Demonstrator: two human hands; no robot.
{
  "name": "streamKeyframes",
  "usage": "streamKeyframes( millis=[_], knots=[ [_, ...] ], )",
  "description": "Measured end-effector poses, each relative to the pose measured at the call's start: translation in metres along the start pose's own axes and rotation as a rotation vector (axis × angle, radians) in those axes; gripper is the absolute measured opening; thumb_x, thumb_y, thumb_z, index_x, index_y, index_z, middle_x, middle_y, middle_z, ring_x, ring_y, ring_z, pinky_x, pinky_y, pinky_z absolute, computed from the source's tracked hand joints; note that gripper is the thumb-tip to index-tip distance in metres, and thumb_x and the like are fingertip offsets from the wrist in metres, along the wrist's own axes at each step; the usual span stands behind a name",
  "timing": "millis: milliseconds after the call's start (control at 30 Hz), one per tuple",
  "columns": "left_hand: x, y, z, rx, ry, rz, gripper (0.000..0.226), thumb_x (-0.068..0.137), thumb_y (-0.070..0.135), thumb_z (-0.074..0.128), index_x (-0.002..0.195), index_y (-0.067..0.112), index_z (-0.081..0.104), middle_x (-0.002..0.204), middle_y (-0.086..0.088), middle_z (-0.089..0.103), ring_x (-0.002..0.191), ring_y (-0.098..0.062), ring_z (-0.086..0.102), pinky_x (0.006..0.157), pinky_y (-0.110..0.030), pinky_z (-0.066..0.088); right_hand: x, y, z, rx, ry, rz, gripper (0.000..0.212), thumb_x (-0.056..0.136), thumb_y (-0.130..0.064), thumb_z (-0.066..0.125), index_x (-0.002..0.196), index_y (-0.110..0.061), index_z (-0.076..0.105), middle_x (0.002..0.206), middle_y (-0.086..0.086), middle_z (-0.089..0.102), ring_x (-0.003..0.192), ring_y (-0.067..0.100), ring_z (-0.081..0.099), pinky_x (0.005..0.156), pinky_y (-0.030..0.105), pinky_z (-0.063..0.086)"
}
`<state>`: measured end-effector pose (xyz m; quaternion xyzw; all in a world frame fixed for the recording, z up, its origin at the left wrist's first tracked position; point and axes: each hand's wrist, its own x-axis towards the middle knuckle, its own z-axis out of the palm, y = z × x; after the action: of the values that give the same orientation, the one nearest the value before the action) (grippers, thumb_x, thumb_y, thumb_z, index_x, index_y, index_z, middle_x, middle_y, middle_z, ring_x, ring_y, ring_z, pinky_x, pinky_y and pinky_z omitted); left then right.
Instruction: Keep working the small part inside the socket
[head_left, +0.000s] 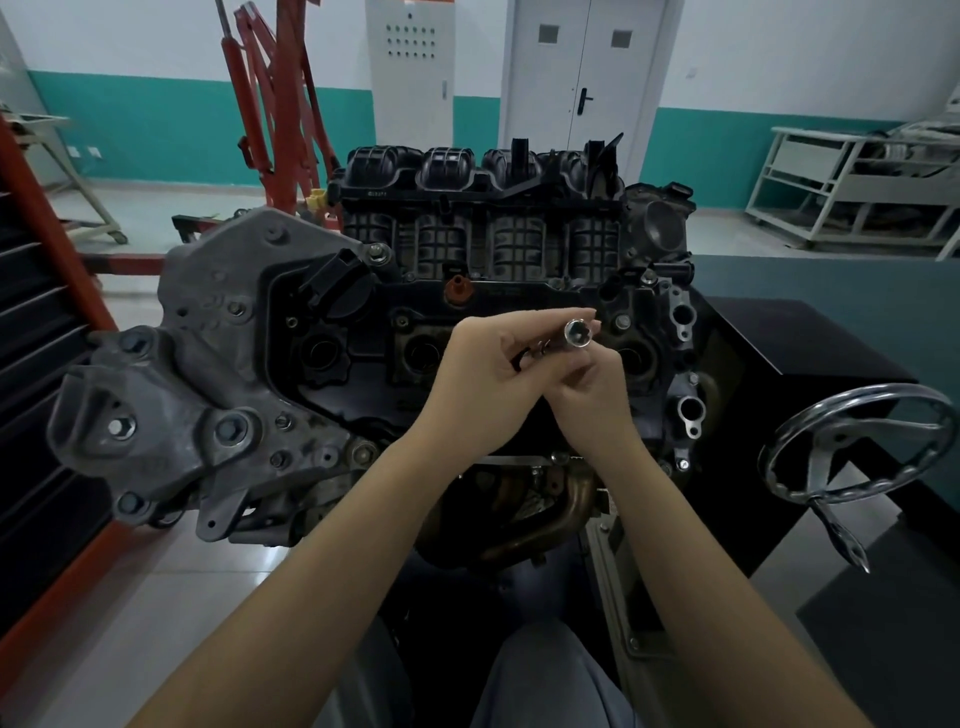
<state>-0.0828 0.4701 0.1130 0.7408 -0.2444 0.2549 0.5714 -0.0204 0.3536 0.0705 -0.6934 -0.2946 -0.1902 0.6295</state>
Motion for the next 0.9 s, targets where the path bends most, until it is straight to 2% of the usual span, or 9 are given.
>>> streamKeyframes(
  millis=[67, 100, 233, 433, 500, 600, 700, 833, 900],
  knots=[
    [-0.001, 0.0, -0.002, -0.039, -0.031, -0.003, 0.034, 0.085, -0.006, 0.065, 0.118, 0.004, 0.065, 0.108, -0.011, 0.072, 0.106, -0.019, 0.068, 0.096, -0.037, 0.053, 0.0, 0.001, -0.001, -0.018, 0.009, -0.014, 0.023, 0.083, 0.012, 0.061, 0.077, -0.009, 0.066, 0.071, 0.009, 0.068, 0.068, 0.024, 0.064, 0.063, 0.036, 0.051],
    [-0.001, 0.0, -0.002, -0.026, -0.037, -0.003, 0.034, 0.085, -0.006, 0.066, 0.117, 0.004, 0.066, 0.108, -0.01, 0.072, 0.105, -0.018, 0.068, 0.095, -0.037, 0.053, -0.001, 0.001, -0.001, -0.031, 0.023, -0.022, 0.023, 0.082, 0.012, 0.063, 0.076, -0.01, 0.068, 0.071, 0.01, 0.068, 0.068, 0.025, 0.064, 0.062, 0.037, 0.051],
    [-0.001, -0.003, 0.003, 0.088, 0.042, 0.008, 0.022, 0.081, 0.001, 0.073, 0.102, 0.006, 0.074, 0.094, 0.0, 0.074, 0.092, -0.008, 0.07, 0.085, -0.023, 0.054, -0.002, -0.004, 0.003, -0.051, 0.051, -0.056, 0.041, 0.08, 0.009, 0.068, 0.079, -0.032, 0.065, 0.07, -0.022, 0.068, 0.07, -0.004, 0.064, 0.063, 0.011, 0.046],
    [0.001, -0.001, -0.001, -0.014, -0.009, -0.022, 0.028, 0.088, -0.004, 0.063, 0.114, 0.003, 0.068, 0.107, -0.008, 0.073, 0.104, -0.014, 0.068, 0.094, -0.033, 0.054, 0.0, -0.004, -0.001, -0.015, -0.035, -0.018, 0.032, 0.084, 0.012, 0.059, 0.081, -0.02, 0.063, 0.075, -0.012, 0.067, 0.075, 0.002, 0.064, 0.069, 0.02, 0.05],
    [0.001, 0.0, -0.003, -0.045, -0.023, -0.037, 0.029, 0.087, -0.007, 0.063, 0.113, 0.003, 0.068, 0.106, -0.009, 0.073, 0.105, -0.017, 0.068, 0.094, -0.036, 0.054, 0.002, -0.007, 0.001, -0.027, -0.036, -0.017, 0.028, 0.083, 0.011, 0.06, 0.08, -0.016, 0.065, 0.075, -0.012, 0.066, 0.072, -0.002, 0.063, 0.067, 0.017, 0.048],
    [0.001, 0.001, -0.002, 0.053, 0.051, -0.013, 0.025, 0.079, -0.002, 0.075, 0.103, 0.008, 0.072, 0.095, 0.001, 0.073, 0.095, -0.007, 0.069, 0.086, -0.023, 0.054, 0.001, -0.009, 0.006, -0.077, 0.014, -0.042, 0.031, 0.078, 0.008, 0.069, 0.079, -0.022, 0.064, 0.065, -0.021, 0.064, 0.067, -0.009, 0.061, 0.062, 0.007, 0.043],
    [0.001, 0.0, 0.0, 0.104, 0.107, -0.006, 0.018, 0.08, 0.003, 0.075, 0.097, 0.009, 0.075, 0.087, 0.009, 0.071, 0.088, -0.001, 0.069, 0.078, -0.013, 0.052, 0.0, -0.008, 0.008, -0.079, 0.04, -0.04, 0.04, 0.077, 0.009, 0.07, 0.081, -0.03, 0.063, 0.07, -0.03, 0.065, 0.07, -0.011, 0.062, 0.063, 0.006, 0.044],
    [0.001, 0.0, -0.003, -0.023, 0.029, -0.051, 0.028, 0.085, -0.005, 0.067, 0.111, 0.006, 0.07, 0.099, -0.004, 0.073, 0.099, -0.011, 0.07, 0.09, -0.027, 0.055, 0.001, -0.003, 0.005, -0.109, -0.005, -0.029, 0.017, 0.082, 0.01, 0.063, 0.081, -0.006, 0.069, 0.074, -0.004, 0.069, 0.071, 0.007, 0.066, 0.065, 0.023, 0.05],
    [0.001, 0.001, -0.004, -0.051, 0.001, -0.053, 0.032, 0.084, -0.008, 0.066, 0.111, 0.008, 0.068, 0.1, -0.005, 0.073, 0.1, -0.014, 0.07, 0.092, -0.032, 0.055, 0.003, -0.003, 0.006, -0.142, 0.023, -0.052, 0.019, 0.08, 0.006, 0.064, 0.076, -0.012, 0.068, 0.069, -0.008, 0.067, 0.066, 0.004, 0.063, 0.062, 0.022, 0.048]
  ],
)
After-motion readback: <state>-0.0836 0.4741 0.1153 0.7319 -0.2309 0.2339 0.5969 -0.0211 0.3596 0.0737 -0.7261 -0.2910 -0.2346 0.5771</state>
